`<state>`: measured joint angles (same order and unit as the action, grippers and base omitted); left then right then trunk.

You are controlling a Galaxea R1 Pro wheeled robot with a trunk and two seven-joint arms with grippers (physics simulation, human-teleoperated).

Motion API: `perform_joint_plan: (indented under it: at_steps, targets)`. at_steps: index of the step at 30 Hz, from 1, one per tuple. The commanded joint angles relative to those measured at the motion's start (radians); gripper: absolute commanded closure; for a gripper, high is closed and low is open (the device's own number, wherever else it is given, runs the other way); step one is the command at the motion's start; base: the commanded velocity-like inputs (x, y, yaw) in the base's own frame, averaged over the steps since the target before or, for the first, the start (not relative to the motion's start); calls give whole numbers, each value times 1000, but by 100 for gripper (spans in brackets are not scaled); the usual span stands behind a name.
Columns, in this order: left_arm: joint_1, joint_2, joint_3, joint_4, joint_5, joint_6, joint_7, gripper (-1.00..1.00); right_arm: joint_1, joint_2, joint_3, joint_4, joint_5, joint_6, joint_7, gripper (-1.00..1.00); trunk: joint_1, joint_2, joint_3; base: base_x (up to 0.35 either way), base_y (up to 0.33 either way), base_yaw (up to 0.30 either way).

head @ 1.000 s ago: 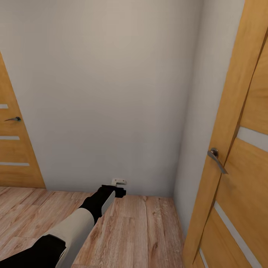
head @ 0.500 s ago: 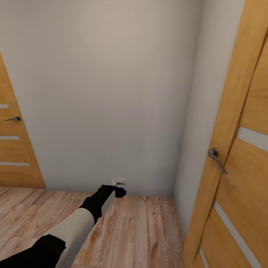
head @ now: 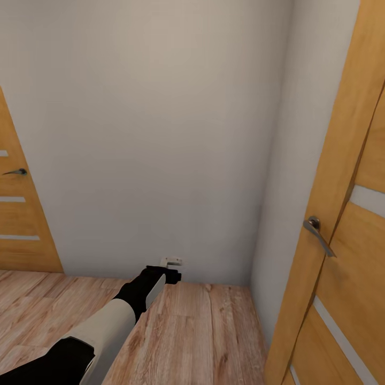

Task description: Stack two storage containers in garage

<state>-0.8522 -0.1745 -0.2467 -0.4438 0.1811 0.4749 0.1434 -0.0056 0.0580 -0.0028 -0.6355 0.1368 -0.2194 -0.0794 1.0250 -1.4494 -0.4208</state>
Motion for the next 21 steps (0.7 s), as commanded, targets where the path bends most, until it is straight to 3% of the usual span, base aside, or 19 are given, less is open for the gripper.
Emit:
perform_joint_plan:
  at_steps: [1, 11, 21]
  targets:
    - [-1, 0, -4, -1, 11, 4, 9, -100, -1, 0, 0, 0, 10, -1, -6, -100, 0, -1, -1, 2, 0, 0]
    - [-1, 0, -3, -1, 12, 4, 9, -100, -1, 0, 0, 0, 10, -1, -6, -100, 0, -1, -1, 165, 71, 0]
    - [-1, 0, -5, -1, 12, 5, 9, -100, -1, 0, 0, 0, 10, -1, -6, -100, 0, -1, -1, 35, 11, 0]
